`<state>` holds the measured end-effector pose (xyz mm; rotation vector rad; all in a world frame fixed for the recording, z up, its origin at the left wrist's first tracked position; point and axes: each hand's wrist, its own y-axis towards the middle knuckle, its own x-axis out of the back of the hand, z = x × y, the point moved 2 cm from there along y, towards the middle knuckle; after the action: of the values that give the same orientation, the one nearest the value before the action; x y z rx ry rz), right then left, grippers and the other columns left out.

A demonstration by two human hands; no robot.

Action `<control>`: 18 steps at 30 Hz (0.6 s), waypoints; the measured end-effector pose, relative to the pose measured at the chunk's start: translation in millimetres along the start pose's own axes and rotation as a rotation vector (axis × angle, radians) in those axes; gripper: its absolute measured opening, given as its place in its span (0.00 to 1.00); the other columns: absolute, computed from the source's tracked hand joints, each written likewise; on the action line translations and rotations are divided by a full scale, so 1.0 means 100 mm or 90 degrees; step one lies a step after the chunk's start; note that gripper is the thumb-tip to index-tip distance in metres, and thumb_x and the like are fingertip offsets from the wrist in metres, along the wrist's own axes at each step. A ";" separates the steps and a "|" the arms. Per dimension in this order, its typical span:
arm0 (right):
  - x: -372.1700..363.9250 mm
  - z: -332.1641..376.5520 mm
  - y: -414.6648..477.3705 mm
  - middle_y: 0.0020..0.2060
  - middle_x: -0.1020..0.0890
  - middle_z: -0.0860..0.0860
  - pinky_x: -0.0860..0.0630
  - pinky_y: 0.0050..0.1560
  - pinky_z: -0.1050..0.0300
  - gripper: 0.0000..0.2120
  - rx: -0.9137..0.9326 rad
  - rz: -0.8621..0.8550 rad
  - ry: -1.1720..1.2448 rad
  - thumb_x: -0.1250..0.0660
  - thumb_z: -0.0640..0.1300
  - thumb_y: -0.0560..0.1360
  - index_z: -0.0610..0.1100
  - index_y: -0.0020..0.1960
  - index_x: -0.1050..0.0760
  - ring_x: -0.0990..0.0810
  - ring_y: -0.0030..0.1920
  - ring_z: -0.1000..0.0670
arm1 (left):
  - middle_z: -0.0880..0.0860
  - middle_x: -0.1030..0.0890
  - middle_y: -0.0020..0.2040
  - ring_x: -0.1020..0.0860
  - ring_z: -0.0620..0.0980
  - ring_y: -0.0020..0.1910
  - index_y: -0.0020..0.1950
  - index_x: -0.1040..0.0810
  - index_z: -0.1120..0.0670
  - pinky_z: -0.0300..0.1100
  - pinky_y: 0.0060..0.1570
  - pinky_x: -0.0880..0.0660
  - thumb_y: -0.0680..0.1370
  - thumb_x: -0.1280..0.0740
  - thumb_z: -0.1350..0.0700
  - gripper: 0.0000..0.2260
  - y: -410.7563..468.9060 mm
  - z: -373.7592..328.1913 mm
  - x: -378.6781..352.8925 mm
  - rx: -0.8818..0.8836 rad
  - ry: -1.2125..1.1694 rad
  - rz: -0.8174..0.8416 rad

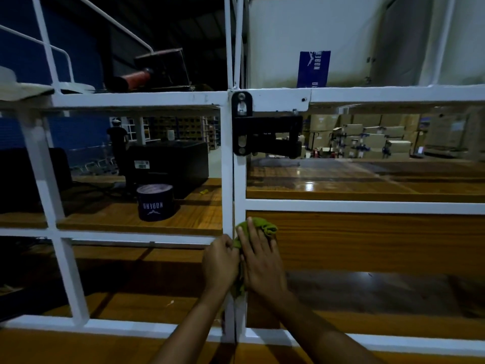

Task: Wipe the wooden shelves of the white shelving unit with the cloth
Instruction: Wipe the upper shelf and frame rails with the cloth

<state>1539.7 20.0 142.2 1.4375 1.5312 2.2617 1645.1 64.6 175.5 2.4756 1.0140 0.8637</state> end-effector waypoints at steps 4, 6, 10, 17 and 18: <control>0.33 0.01 0.39 0.80 0.58 0.49 0.49 0.75 0.41 0.36 0.006 -0.056 0.006 0.41 0.53 0.79 0.49 0.81 0.56 0.55 0.79 0.48 | 0.51 0.24 0.31 0.25 0.49 0.32 0.38 0.27 0.53 0.52 0.33 0.26 0.77 0.34 0.62 0.09 0.23 -0.40 0.12 -0.043 -0.067 -0.070; 0.57 0.00 0.64 0.80 0.49 0.46 0.49 0.76 0.39 0.31 -0.001 -0.084 -0.035 0.45 0.52 0.80 0.47 0.81 0.49 0.48 0.79 0.46 | 0.50 0.24 0.33 0.24 0.50 0.33 0.41 0.26 0.53 0.52 0.34 0.26 0.77 0.34 0.62 0.07 0.35 -0.58 0.18 -0.068 -0.112 -0.090; 0.95 -0.07 1.02 0.69 0.26 0.44 0.44 0.74 0.39 0.26 -0.062 -0.057 -0.021 0.53 0.53 0.81 0.44 0.73 0.32 0.29 0.70 0.45 | 0.51 0.22 0.45 0.23 0.51 0.44 0.50 0.25 0.53 0.49 0.40 0.24 0.76 0.32 0.62 0.06 0.35 -0.81 0.27 -0.215 -0.081 -0.191; 1.08 -0.27 0.97 0.62 0.20 0.46 0.45 0.73 0.35 0.21 -0.010 -0.037 -0.081 0.43 0.50 0.80 0.43 0.69 0.27 0.24 0.63 0.45 | 0.57 0.22 0.55 0.24 0.57 0.55 0.61 0.23 0.59 0.49 0.53 0.25 0.76 0.37 0.59 0.14 0.10 -0.72 0.00 -0.463 0.136 -0.119; 1.13 -0.31 0.97 0.59 0.18 0.46 0.46 0.73 0.35 0.21 -0.009 -0.047 -0.099 0.44 0.50 0.80 0.43 0.67 0.25 0.22 0.61 0.45 | 0.58 0.22 0.58 0.25 0.56 0.58 0.64 0.24 0.59 0.50 0.57 0.25 0.77 0.38 0.57 0.17 0.11 -0.72 -0.03 -0.473 0.161 -0.103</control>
<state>1494.6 5.8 286.4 1.4884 1.4926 2.0619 1602.7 59.5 235.1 1.6730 0.7602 1.2423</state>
